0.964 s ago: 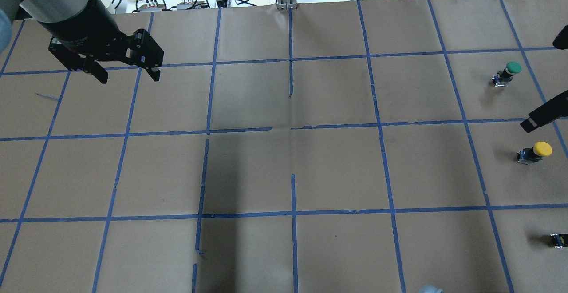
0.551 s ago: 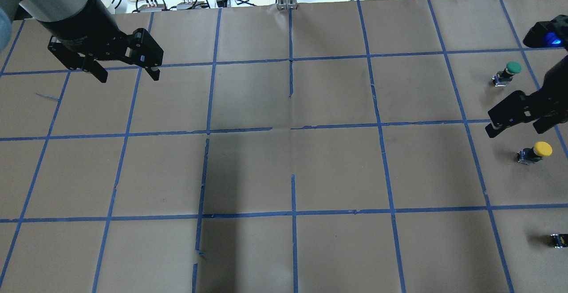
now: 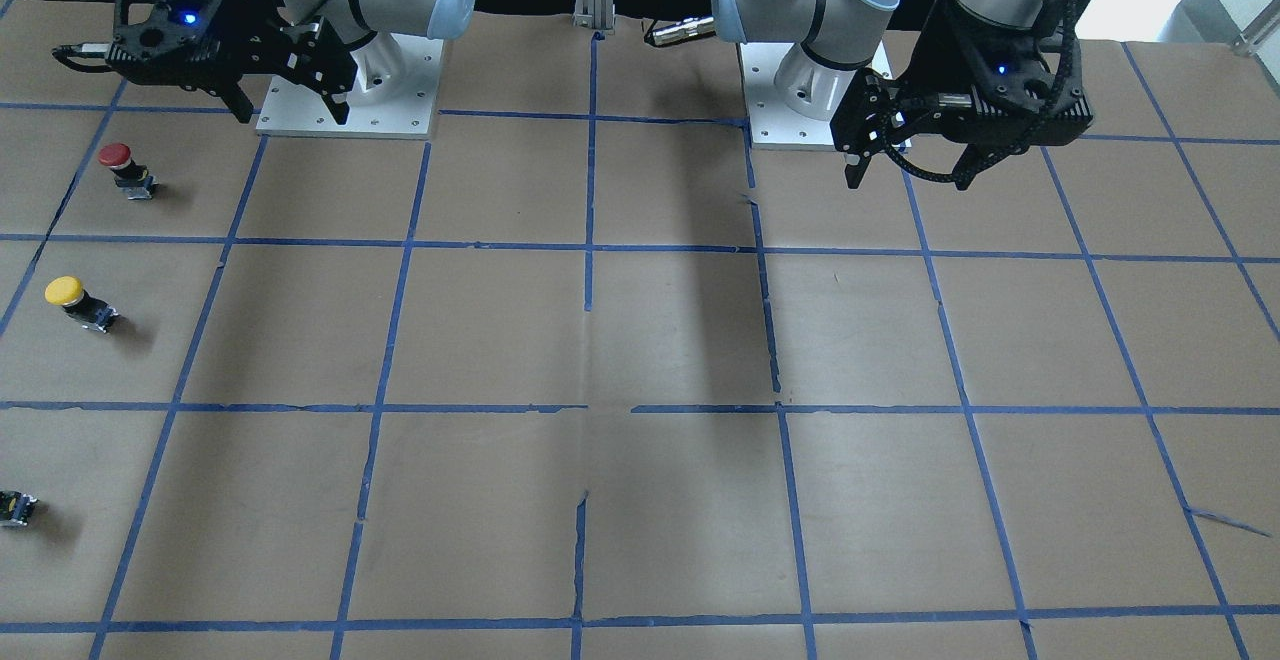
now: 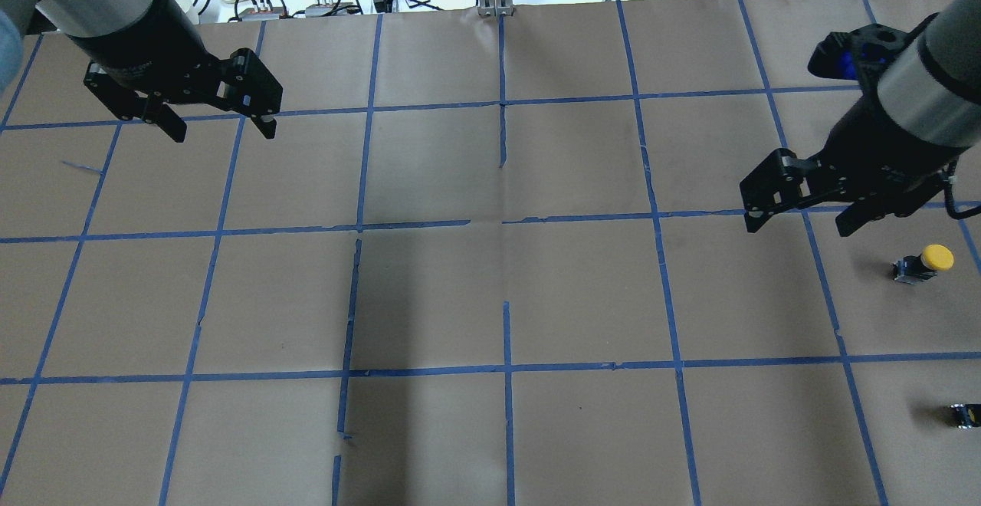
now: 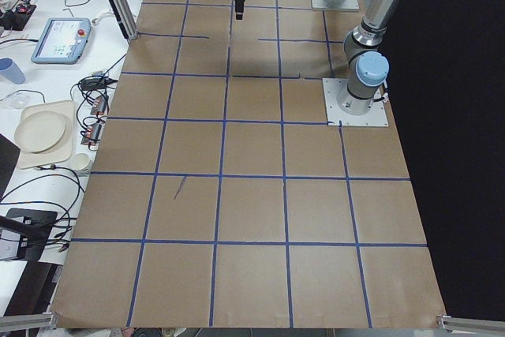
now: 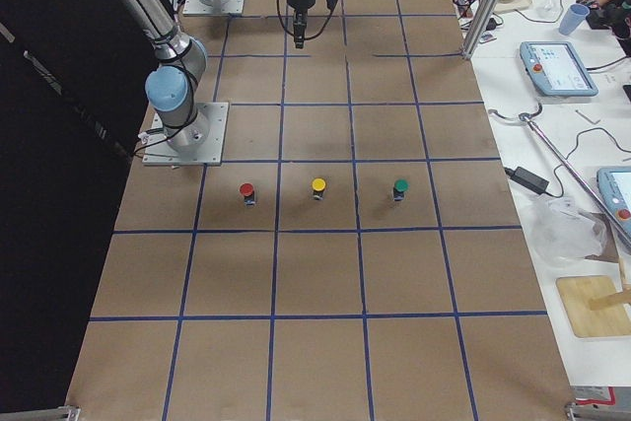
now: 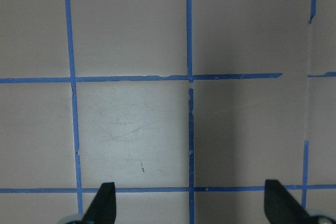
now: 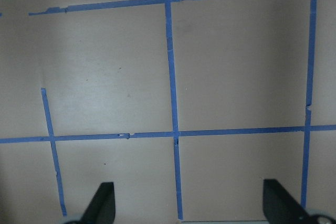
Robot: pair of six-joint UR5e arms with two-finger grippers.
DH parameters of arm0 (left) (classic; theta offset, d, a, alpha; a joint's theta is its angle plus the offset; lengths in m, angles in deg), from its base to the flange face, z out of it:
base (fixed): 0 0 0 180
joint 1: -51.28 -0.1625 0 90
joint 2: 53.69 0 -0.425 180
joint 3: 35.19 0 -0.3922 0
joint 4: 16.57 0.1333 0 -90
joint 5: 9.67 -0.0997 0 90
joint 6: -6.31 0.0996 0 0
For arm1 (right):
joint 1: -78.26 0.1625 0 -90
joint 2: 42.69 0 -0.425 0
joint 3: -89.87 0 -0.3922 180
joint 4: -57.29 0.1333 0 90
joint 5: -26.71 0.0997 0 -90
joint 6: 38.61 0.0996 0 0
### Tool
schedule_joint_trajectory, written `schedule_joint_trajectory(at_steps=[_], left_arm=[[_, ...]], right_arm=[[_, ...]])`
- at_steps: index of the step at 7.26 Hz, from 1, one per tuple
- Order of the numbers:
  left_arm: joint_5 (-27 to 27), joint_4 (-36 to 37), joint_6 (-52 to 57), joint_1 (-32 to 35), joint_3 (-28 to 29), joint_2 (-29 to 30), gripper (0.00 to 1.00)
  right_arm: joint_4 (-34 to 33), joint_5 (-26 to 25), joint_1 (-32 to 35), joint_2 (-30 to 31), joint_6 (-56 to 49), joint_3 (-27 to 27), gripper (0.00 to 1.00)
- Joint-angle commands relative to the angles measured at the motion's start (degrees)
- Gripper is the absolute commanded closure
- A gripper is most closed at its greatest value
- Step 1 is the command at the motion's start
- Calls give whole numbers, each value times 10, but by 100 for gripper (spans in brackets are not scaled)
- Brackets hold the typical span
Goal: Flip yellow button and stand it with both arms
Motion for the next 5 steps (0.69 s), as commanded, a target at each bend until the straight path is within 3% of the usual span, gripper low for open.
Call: schedule_joint_trajectory(at_steps=[1, 3, 5], left_arm=[[0, 2, 0, 0, 0, -1, 0], [0, 2, 0, -1, 0, -1, 0], [0, 4, 0, 0, 0, -2, 0]], right_arm=[[-8, -12, 16, -25, 17, 27, 0], [-10, -44, 29, -38, 19, 40, 0], [-22, -30, 36, -42, 56, 44, 0]])
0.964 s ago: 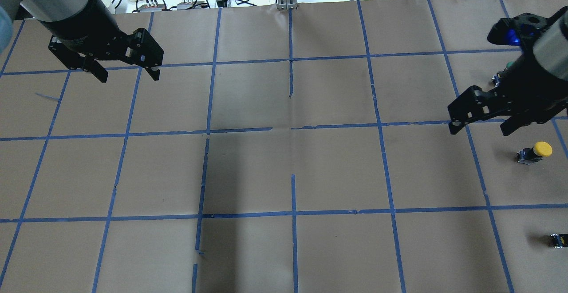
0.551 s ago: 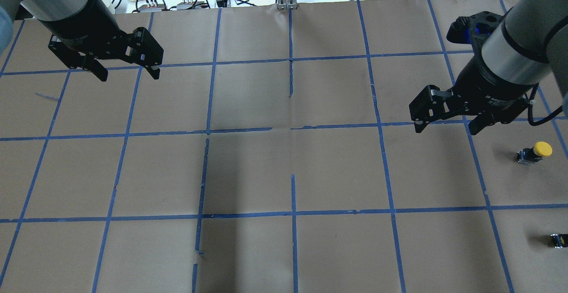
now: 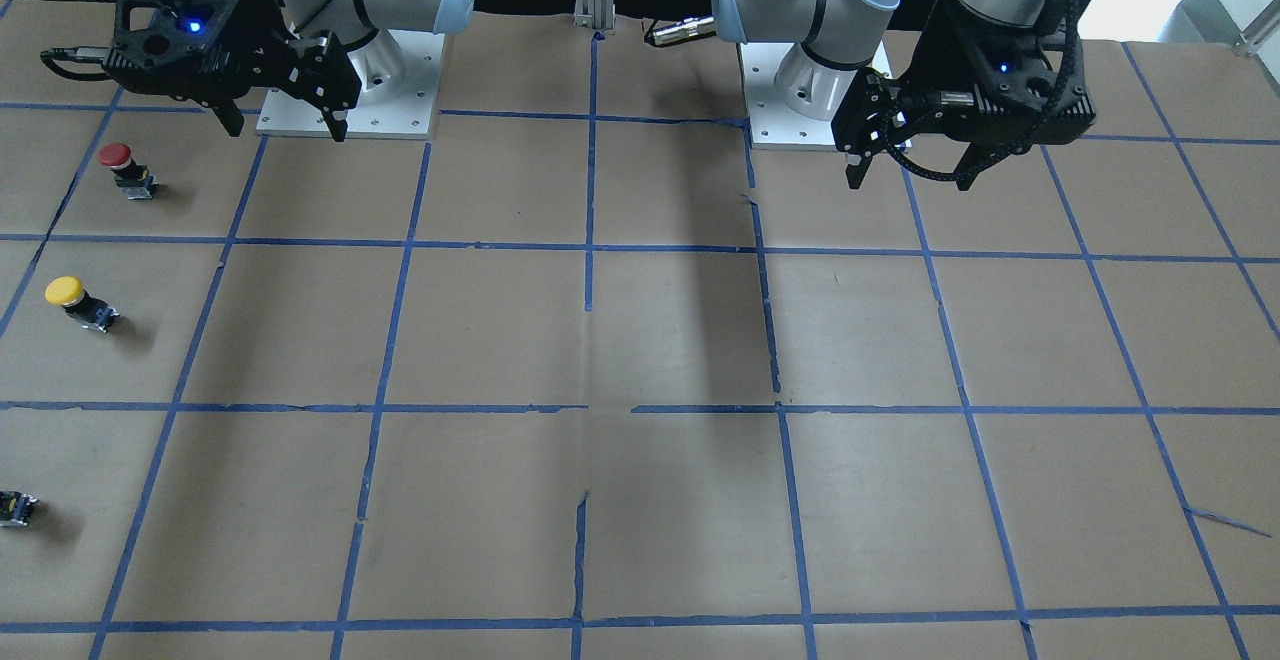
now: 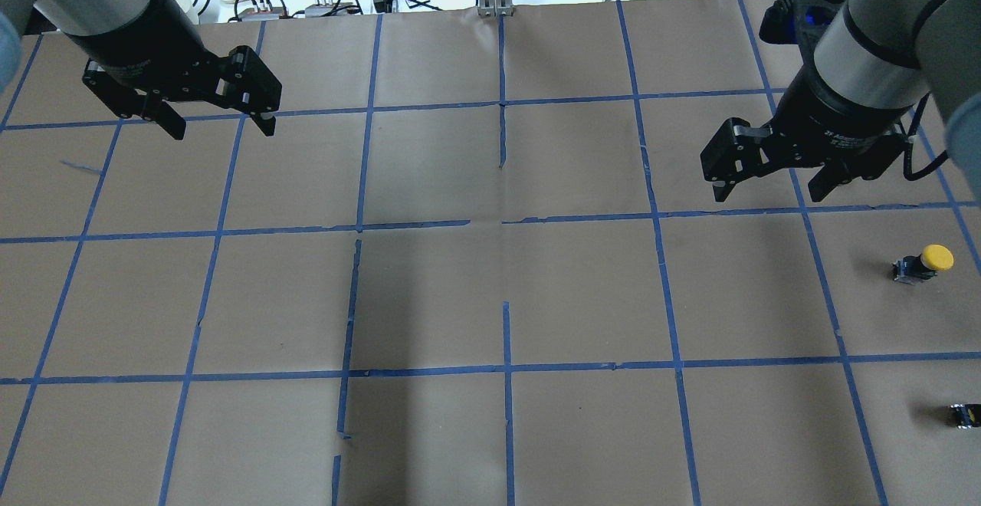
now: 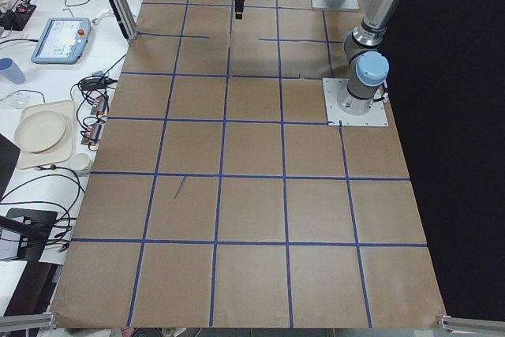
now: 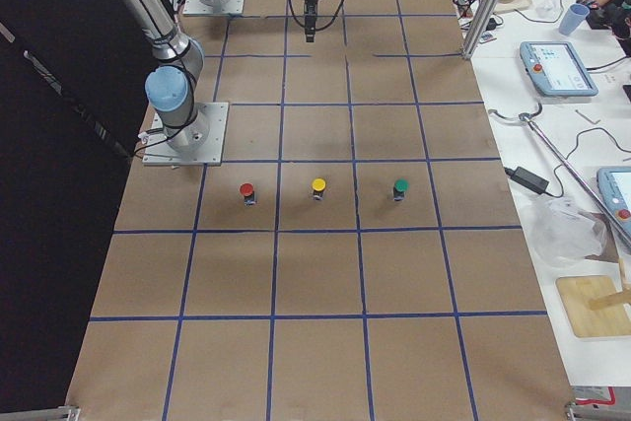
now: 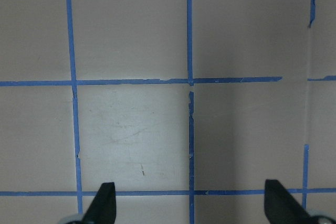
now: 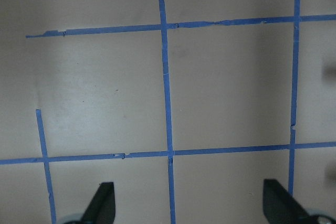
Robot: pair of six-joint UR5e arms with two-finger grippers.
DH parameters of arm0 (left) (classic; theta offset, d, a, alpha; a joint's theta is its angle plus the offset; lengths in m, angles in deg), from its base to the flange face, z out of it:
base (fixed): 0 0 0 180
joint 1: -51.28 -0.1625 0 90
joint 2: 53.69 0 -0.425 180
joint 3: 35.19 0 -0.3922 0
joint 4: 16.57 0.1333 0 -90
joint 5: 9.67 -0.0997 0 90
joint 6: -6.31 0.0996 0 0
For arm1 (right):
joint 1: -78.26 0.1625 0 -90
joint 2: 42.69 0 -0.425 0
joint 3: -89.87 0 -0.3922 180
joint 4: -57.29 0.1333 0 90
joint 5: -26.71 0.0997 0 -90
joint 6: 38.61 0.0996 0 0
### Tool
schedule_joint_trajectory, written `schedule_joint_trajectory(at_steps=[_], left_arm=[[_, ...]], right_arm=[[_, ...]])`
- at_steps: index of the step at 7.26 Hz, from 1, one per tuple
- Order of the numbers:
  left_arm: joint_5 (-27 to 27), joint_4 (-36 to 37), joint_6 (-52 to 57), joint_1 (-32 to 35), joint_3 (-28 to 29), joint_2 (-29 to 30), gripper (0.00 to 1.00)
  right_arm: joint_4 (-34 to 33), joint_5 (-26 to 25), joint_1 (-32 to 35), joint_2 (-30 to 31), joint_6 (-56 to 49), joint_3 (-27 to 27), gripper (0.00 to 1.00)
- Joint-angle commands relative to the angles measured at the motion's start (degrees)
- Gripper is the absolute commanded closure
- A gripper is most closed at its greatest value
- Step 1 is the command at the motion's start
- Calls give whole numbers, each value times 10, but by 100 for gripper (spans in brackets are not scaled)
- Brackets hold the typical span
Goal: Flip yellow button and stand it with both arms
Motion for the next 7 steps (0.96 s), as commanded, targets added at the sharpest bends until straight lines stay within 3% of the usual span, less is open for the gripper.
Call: schedule_joint_trajectory(at_steps=[1, 7], left_arm=[[0, 1, 0, -1, 0, -1, 0], [-1, 1, -1, -1, 1, -1, 0]], right_arm=[[-5, 6, 10, -4, 26, 3, 0], [-6, 13, 11, -4, 20, 2, 0]])
